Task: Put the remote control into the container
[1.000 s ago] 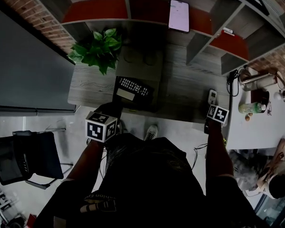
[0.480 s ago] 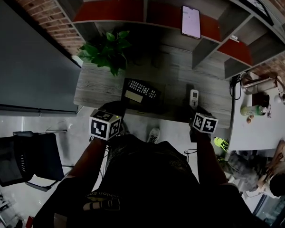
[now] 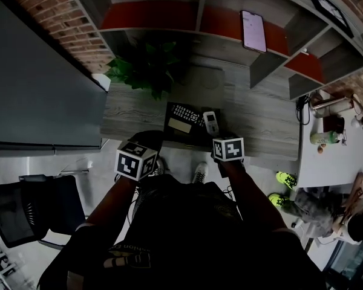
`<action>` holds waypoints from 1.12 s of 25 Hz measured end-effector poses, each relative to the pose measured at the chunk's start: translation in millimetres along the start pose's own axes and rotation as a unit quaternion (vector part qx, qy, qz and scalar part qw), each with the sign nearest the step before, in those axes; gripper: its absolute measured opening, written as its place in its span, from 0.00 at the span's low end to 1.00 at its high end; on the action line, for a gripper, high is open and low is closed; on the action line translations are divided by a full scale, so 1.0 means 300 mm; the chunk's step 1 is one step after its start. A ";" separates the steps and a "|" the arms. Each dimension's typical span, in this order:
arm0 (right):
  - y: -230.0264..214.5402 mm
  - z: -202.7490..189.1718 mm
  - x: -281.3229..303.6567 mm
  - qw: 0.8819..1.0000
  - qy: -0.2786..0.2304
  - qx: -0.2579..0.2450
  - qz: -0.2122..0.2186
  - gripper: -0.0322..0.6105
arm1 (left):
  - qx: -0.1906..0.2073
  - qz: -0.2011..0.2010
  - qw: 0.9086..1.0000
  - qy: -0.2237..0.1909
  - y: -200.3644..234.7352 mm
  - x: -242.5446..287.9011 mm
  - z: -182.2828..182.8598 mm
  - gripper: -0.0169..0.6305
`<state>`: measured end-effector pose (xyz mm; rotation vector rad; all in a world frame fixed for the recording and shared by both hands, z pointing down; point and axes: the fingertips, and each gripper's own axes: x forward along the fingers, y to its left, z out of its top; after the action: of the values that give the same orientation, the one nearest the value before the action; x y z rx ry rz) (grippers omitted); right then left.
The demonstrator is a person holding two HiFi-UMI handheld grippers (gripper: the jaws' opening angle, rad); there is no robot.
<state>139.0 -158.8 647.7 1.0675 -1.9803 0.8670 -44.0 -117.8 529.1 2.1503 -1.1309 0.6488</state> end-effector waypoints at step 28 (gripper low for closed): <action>0.024 0.116 -0.027 0.994 -0.041 0.023 -0.100 0.43 | 0.021 -0.051 0.998 -0.001 0.189 -0.061 0.037 0.04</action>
<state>126.4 -180.7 621.4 1.3218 -1.8890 0.7743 -99.8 -140.9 525.9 2.2295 -1.0097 0.6287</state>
